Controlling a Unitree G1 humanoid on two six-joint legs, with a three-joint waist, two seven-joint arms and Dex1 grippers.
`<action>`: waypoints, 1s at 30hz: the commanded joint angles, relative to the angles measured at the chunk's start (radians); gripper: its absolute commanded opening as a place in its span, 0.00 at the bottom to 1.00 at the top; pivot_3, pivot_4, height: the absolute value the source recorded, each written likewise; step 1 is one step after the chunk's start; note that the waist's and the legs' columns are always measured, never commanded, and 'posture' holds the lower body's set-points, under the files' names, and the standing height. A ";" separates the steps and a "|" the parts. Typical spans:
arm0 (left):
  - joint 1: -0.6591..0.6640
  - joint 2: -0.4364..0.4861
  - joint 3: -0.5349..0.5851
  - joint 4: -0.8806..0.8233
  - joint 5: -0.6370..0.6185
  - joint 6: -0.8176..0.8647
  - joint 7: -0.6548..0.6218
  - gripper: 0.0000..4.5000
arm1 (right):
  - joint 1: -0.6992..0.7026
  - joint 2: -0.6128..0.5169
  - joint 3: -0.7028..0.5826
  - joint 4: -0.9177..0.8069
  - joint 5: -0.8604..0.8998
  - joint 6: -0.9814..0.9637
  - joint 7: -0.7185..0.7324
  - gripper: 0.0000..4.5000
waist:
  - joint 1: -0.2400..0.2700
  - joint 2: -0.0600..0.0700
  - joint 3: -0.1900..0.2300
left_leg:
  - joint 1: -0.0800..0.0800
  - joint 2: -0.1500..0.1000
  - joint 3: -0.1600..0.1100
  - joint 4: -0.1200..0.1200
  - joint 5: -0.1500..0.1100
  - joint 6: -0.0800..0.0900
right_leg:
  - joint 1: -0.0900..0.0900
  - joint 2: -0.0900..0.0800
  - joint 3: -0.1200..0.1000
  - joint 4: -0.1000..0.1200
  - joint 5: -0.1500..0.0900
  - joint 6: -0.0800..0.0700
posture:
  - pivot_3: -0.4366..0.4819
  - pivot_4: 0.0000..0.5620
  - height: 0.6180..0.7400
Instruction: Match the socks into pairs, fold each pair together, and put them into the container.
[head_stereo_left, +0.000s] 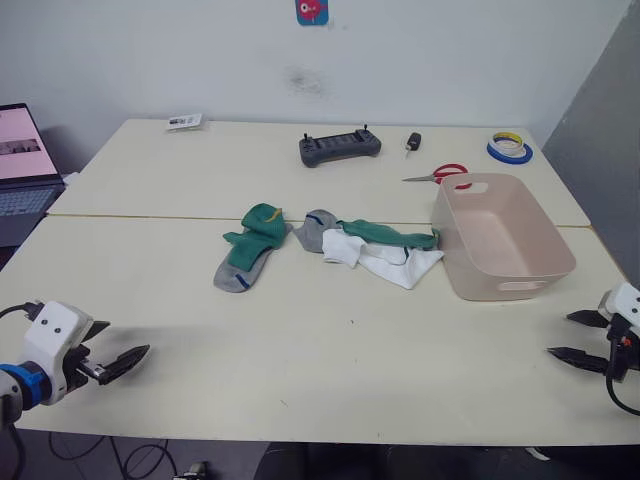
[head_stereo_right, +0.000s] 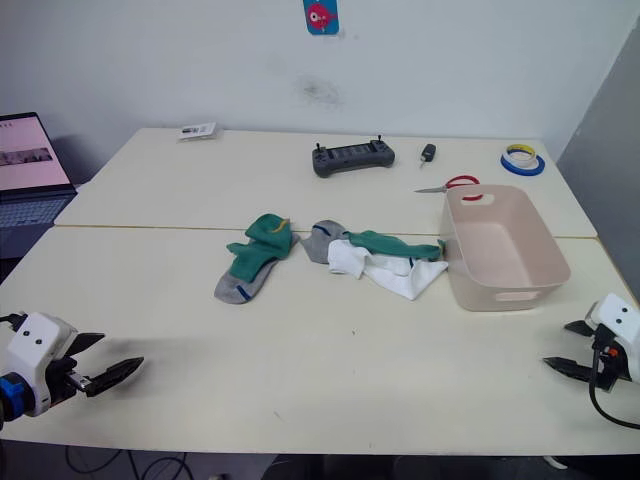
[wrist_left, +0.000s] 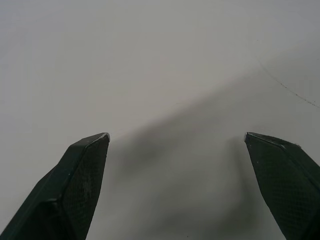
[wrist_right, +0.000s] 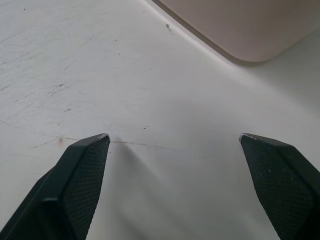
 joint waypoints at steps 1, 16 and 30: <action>-0.002 0.014 0.017 0.014 -0.009 -0.044 -0.028 1.00 | 0.001 -0.007 -0.041 -0.021 0.005 -0.010 -0.013 1.00 | 0.000 0.000 0.000 | 0.000 0.000 0.000 0.000 0.000 0.000 | 0.000 0.000 0.000 0.000 0.000 0.000 | 0.48 0.27 0.97; -0.062 -0.005 0.019 0.079 -0.101 -0.095 -0.134 1.00 | 0.046 0.014 -0.085 -0.002 0.010 0.006 -0.074 1.00 | 0.000 0.000 0.000 | 0.000 0.000 0.000 0.000 0.000 0.000 | 0.000 0.000 0.000 0.000 0.000 0.000 | 0.48 0.27 0.97; -0.087 -0.031 -0.003 0.081 -0.118 -0.076 -0.129 1.00 | 0.109 0.035 -0.125 -0.092 0.025 -0.013 -0.092 1.00 | 0.000 0.000 0.000 | 0.000 0.000 0.000 0.000 0.000 0.000 | 0.000 0.000 0.000 0.000 0.000 0.000 | 0.48 0.27 0.97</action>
